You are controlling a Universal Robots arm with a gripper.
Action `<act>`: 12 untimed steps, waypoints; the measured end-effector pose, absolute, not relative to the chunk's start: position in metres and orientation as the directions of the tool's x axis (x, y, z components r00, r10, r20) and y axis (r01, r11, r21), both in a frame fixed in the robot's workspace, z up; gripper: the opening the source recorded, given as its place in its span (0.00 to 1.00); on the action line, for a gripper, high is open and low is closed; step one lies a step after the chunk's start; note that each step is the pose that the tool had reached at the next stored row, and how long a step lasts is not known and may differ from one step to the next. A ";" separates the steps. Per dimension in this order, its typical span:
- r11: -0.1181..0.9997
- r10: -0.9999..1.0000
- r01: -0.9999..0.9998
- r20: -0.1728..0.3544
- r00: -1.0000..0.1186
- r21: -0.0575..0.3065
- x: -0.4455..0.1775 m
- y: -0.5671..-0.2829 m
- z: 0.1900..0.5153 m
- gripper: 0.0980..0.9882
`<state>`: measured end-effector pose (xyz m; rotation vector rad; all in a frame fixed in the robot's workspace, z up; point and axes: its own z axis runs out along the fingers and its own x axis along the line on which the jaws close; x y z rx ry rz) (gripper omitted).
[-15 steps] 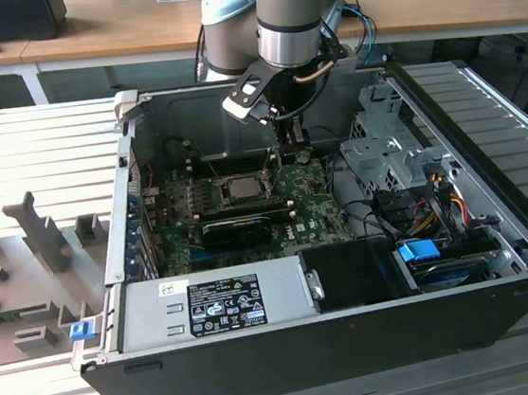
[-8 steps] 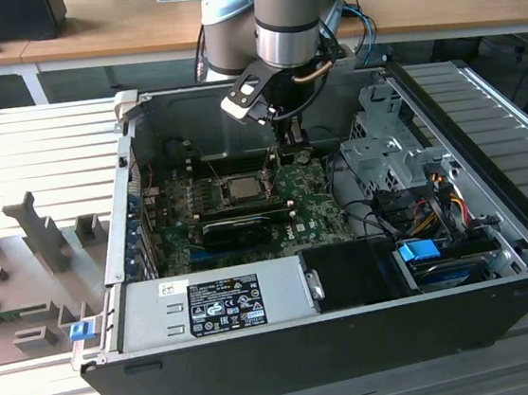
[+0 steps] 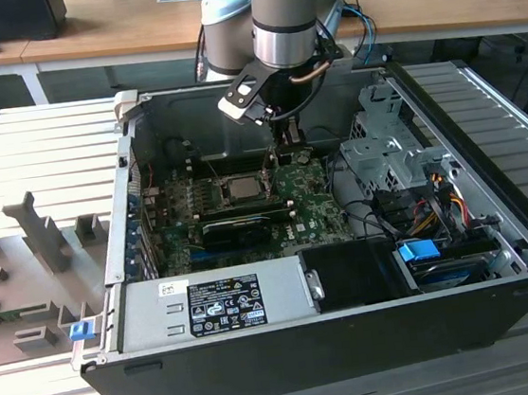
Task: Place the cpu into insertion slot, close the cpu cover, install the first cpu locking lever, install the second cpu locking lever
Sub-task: 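Close the cpu cover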
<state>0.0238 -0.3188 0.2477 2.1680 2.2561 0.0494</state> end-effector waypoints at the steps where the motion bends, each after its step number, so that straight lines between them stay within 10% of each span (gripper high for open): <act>1: 0.040 0.999 0.999 0.013 -0.040 0.031 0.023 -0.319 0.248 0.01; 12: 0.040 0.999 0.999 0.013 -0.040 0.031 0.015 -0.319 0.248 0.01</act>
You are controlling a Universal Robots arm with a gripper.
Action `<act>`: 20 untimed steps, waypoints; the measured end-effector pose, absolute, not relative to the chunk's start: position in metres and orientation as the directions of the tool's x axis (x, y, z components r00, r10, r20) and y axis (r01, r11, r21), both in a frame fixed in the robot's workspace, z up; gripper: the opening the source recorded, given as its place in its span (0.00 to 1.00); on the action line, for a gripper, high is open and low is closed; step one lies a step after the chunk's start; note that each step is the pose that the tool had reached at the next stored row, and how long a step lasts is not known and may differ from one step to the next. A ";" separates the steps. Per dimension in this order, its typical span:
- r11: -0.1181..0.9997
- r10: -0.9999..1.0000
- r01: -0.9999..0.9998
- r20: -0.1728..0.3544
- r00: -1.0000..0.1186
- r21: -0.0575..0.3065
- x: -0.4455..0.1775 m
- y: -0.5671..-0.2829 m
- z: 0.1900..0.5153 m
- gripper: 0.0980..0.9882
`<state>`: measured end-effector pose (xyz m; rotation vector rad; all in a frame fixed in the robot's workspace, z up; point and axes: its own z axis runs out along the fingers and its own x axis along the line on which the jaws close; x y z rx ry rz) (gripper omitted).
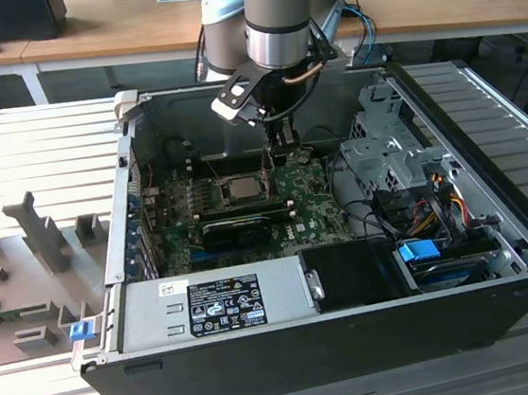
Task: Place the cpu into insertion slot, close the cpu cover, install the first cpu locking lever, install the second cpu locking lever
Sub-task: 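Close the cpu cover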
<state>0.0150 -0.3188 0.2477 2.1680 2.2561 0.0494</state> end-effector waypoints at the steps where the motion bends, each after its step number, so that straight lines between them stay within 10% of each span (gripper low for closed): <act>1: 0.040 0.999 0.999 0.013 -0.040 0.031 0.014 -0.319 0.248 0.01; 20: 0.040 0.999 0.999 0.013 -0.040 0.031 -0.010 -0.319 0.247 0.01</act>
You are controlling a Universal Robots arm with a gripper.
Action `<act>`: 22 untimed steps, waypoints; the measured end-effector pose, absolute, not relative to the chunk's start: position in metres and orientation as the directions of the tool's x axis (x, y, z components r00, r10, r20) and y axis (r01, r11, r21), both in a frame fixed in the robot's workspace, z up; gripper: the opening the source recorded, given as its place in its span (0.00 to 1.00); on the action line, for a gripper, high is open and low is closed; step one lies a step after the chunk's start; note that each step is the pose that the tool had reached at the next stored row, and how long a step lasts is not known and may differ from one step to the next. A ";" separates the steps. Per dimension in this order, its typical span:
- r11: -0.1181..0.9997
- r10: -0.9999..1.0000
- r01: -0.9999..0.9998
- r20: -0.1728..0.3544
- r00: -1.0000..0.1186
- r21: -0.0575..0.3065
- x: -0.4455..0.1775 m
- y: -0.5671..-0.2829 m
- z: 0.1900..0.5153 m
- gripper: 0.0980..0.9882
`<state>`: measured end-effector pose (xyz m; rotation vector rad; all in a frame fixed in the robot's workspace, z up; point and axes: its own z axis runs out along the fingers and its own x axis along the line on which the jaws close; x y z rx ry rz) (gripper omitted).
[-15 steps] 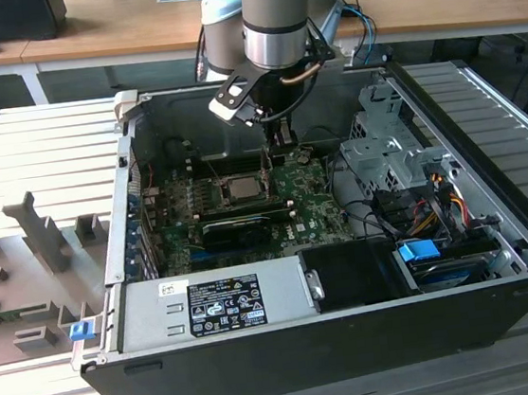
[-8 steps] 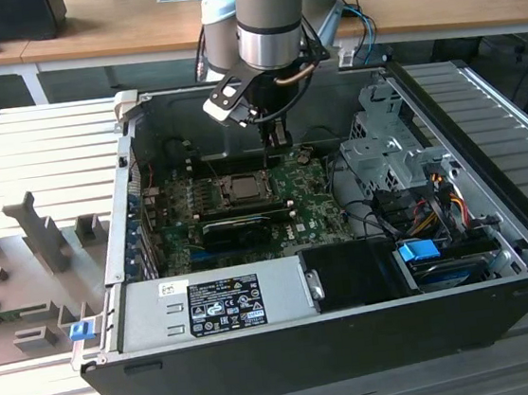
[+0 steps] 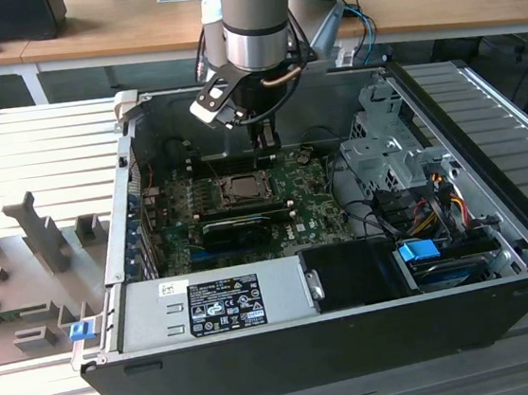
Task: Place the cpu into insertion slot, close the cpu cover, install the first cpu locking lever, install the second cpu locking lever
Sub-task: 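Close the cpu cover, then install the first cpu locking lever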
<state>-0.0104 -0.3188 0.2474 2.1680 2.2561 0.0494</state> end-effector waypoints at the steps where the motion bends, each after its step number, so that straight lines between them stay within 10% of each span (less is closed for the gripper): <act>1: 0.040 0.999 0.999 0.013 -0.040 0.031 -0.012 -0.319 0.247 0.01; 22: 0.078 0.997 0.996 0.026 -0.078 0.031 -0.041 -0.319 0.235 0.01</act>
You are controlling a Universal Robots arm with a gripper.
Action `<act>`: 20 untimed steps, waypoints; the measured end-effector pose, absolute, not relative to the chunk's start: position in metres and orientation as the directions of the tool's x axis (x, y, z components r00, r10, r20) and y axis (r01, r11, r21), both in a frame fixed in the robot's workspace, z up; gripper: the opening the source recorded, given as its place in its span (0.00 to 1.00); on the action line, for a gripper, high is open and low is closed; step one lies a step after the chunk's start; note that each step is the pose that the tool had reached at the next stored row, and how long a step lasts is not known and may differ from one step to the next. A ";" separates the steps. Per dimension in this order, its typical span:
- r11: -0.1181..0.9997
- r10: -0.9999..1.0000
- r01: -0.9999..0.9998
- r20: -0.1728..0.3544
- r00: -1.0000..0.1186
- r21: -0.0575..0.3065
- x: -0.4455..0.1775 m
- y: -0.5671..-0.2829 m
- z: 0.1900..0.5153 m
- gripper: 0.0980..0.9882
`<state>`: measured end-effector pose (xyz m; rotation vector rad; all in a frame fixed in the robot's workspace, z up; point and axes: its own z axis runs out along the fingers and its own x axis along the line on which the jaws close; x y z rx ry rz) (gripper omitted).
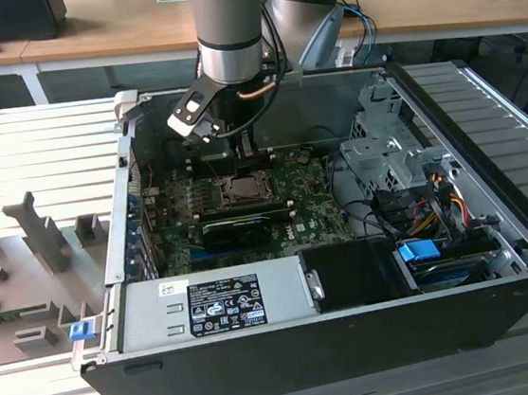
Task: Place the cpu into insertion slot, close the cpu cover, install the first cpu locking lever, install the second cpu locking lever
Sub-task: 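Install the first cpu locking lever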
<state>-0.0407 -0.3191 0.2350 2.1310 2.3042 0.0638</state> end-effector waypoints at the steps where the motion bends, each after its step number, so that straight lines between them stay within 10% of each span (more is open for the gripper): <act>1: 0.078 0.997 0.996 0.026 -0.078 0.031 -0.041 -0.319 0.235 0.01; 20: 0.078 0.997 0.996 0.026 -0.078 0.031 -0.041 -0.319 0.238 0.01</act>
